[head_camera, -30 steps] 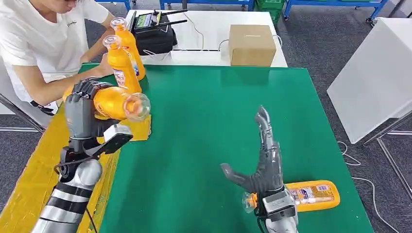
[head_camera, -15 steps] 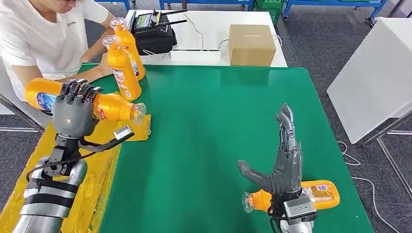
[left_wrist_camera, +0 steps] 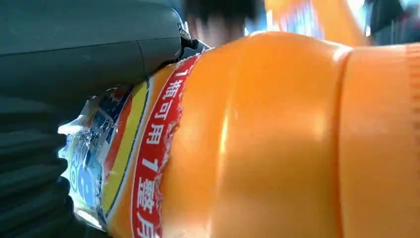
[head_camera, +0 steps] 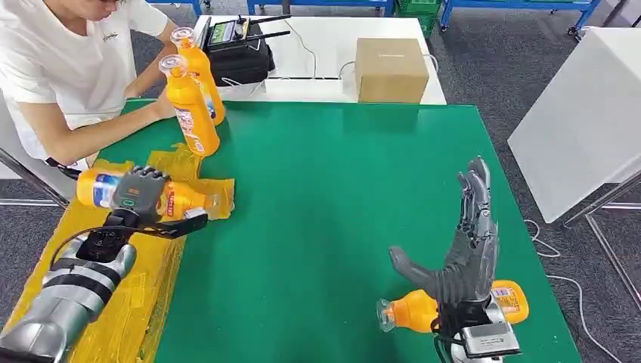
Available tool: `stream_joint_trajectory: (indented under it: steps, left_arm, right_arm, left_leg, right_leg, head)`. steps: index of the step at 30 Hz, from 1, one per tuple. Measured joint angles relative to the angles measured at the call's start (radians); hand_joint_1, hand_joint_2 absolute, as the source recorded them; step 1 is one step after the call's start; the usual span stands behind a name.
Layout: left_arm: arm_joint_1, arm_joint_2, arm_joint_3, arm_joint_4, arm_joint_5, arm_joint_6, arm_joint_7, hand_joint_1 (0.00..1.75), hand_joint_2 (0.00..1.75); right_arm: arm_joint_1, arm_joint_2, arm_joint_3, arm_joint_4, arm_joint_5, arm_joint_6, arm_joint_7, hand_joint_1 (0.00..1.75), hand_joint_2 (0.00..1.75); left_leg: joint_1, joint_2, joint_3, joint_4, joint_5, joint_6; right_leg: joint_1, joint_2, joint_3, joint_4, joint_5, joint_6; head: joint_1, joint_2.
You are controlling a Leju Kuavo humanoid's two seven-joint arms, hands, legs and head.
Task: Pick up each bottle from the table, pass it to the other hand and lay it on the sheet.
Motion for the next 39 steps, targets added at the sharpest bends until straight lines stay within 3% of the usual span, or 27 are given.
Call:
stream_joint_trajectory:
  steps: [7,16,17,18,24,29,39]
  left_arm:
    - [-0.019,-0.116,0.069,0.165,0.157,-0.021,-0.053,1.75,1.75]
    - [-0.041,-0.165,0.096,0.238,0.176,-0.031,-0.059,1.75,1.75]
    - [-0.042,-0.167,0.096,0.241,0.176,-0.032,-0.059,0.37,1.75]
    - [-0.042,-0.169,0.096,0.242,0.176,-0.032,-0.059,0.00,1.75]
    - [-0.038,-0.184,0.108,0.253,0.198,0.004,-0.053,0.00,1.75]
    - [0.001,-0.208,0.133,0.250,0.242,0.145,-0.102,0.00,1.75]
    - [0.012,-0.219,0.148,0.242,0.243,0.154,-0.106,0.00,1.75]
  right_arm:
    - [0.002,0.000,-0.008,-0.008,0.025,0.023,0.029,0.00,1.75]
    - [-0.010,0.001,-0.008,-0.006,0.030,0.029,0.042,0.00,1.75]
    - [-0.010,0.001,-0.008,-0.006,0.030,0.029,0.042,0.00,1.75]
    - [-0.010,0.001,-0.008,-0.006,0.030,0.029,0.042,0.00,1.75]
    - [-0.010,0.001,-0.008,-0.005,0.038,0.028,0.053,0.00,1.75]
    - [-0.010,0.000,-0.008,-0.002,0.042,0.021,0.058,0.00,1.75]
    - [-0.010,0.000,-0.008,0.003,0.042,0.020,0.058,0.00,1.75]
  left_leg:
    - [-0.001,-0.004,0.002,0.000,0.000,0.000]
    - [-0.001,-0.005,0.014,-0.002,0.000,0.000]
    - [-0.001,-0.005,0.014,-0.002,0.000,0.000]
    - [-0.001,-0.005,0.015,-0.002,0.000,0.000]
    - [-0.001,-0.005,0.017,-0.002,0.000,0.000]
    - [-0.001,-0.005,0.016,-0.001,0.000,0.000]
    - [-0.001,-0.005,0.014,-0.001,0.000,0.000]
  right_leg:
    - [-0.001,-0.003,0.004,0.000,0.000,0.000]
    - [-0.001,-0.005,0.016,0.000,-0.001,0.000]
    - [-0.001,-0.005,0.016,0.000,-0.001,0.000]
    - [-0.001,-0.005,0.017,0.000,-0.001,0.000]
    - [-0.002,-0.005,0.019,0.000,-0.001,0.000]
    - [-0.001,-0.005,0.017,0.000,-0.001,0.000]
    - [-0.001,-0.006,0.016,0.000,-0.001,0.000]
  head:
    - [0.000,0.000]
    - [0.000,0.000]
    - [0.000,0.000]
    - [0.000,0.000]
    - [0.000,0.000]
    - [0.000,0.000]
    - [0.000,0.000]
